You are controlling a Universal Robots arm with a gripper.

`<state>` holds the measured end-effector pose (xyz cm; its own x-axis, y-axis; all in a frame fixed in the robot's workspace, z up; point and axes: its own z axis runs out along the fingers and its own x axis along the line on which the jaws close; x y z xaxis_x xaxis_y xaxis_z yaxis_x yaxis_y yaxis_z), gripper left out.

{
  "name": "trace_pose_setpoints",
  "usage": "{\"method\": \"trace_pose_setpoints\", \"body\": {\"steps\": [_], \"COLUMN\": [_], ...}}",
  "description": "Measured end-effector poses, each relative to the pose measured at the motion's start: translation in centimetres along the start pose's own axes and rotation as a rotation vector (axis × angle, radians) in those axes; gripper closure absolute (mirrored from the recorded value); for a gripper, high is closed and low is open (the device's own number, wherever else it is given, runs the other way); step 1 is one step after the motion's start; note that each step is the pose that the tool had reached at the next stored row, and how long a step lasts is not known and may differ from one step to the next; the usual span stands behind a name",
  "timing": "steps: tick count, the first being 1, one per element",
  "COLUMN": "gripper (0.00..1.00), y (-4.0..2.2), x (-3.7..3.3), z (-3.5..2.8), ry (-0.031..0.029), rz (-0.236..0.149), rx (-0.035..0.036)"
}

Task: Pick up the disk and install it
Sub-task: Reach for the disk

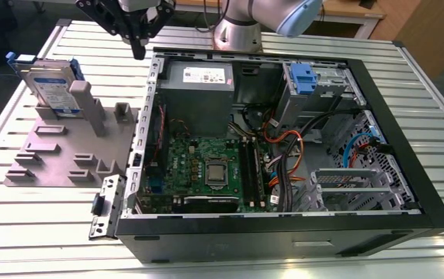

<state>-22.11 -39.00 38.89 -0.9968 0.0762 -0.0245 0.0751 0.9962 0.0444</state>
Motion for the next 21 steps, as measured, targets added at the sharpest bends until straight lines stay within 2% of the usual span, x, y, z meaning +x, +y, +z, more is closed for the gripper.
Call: {"method": "trace_pose_setpoints", "body": {"steps": [4, 6, 21], "gripper": [0.89, 0.89, 0.89], "y": [0.00, -0.03, -0.06], "x": [0.10, 0.41, 0.78], "z": [0.00, -0.01, -0.02], "ry": [0.0001, 0.0001, 0.0001], "rz": [0.000, 0.000, 0.000], "rx": [0.0000, 0.0000, 0.0000]}}
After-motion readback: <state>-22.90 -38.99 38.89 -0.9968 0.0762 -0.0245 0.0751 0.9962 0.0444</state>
